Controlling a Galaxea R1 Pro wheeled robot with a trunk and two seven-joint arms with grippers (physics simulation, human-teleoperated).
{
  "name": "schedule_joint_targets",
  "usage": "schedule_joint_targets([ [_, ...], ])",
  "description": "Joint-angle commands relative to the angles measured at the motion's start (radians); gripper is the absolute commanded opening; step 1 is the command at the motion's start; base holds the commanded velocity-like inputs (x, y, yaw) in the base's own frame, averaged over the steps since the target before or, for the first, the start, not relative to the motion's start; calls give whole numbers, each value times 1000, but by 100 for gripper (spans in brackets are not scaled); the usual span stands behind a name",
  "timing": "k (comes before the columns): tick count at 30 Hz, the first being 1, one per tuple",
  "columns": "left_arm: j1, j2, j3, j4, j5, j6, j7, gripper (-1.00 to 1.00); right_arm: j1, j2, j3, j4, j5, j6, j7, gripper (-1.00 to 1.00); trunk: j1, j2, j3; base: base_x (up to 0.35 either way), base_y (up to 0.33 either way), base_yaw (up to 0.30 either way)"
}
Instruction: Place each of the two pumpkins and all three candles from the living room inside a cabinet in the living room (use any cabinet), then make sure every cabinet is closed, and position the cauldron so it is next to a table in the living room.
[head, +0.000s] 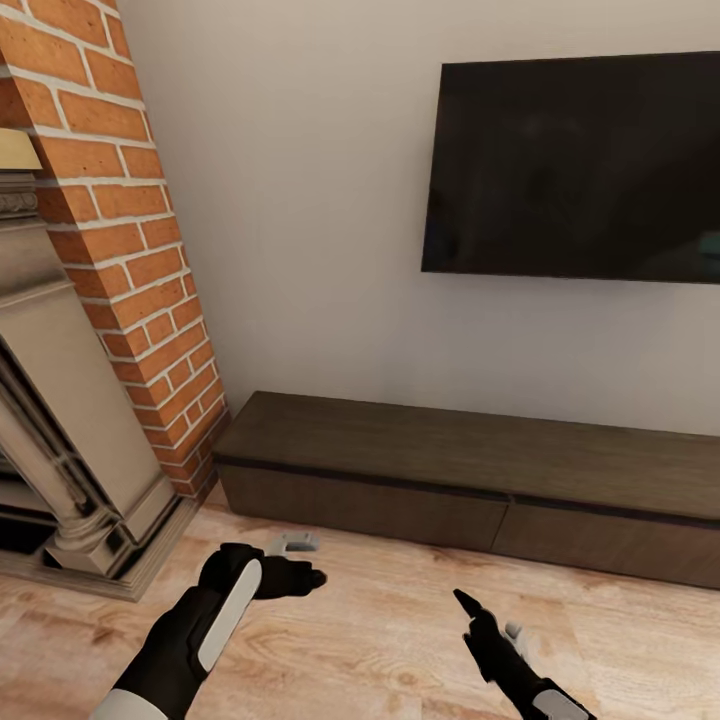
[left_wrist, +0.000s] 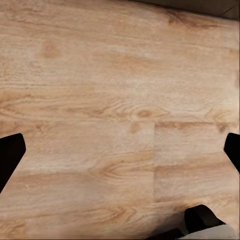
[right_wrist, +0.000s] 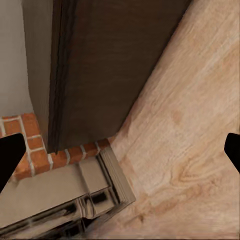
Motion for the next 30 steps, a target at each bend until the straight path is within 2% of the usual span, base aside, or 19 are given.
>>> schedule_joint_targets([
  [1, -1, 1, -1, -6, 17, 9, 9, 100, -1, -1, 3, -1, -34, 31, 1, 100, 0, 0, -1, 0, 0, 0],
  [2, 0, 4, -2, -19, 36, 19, 9, 100, -1, -3, 4, -3, -95, 75, -3, 100, 0, 0, -1, 0, 0, 0],
  [5, 1, 6, -3, -31, 52, 27, 9, 100, -1, -4, 4, -6, -161, 91, -8, 100, 0, 0, -1, 0, 0, 0],
  [6, 1, 6, -3, -33, 54, 28, 9, 100, -1, -4, 4, -7, -177, 71, -9, 100, 4, -7, -4, 0, 0, 0],
  [10, 1, 8, -2, -36, 60, 30, 9, 100, -1, -2, 4, -8, -218, -137, -16, 100, 19, -35, -17, 0, 0, 0],
  [12, 1, 9, -2, -36, 61, 30, 9, 100, -1, -2, 4, -8, -243, -184, -17, 100, 27, -49, -23, 0, 0, 0],
  [13, 1, 9, -2, -37, 64, 31, 9, 100, -1, -2, 4, -8, -271, -207, -17, 100, 27, -49, -23, 0, 0, 0],
  [16, 1, 11, -1, -38, 86, 32, 9, 100, -1, -2, 4, -25, -315, -232, -17, 100, 27, -49, -23, 0, 0, 0],
  [22, 1, 14, -1, -38, 175, 41, 9, 100, -1, -2, 6, -152, -331, -246, -19, 100, 27, -49, -23, 0, 0, 0],
  [28, 1, 17, -3, -48, 207, 44, 9, 100, -1, -2, 7, -176, -329, -262, -19, 100, 27, -49, -23, 0, 0, 0],
  [30, 1, 25, -7, -60, 220, 44, 8, 100, -1, -4, 7, -177, -330, -267, -19, 100, 27, -49, -23, 6, 0, 0],
])
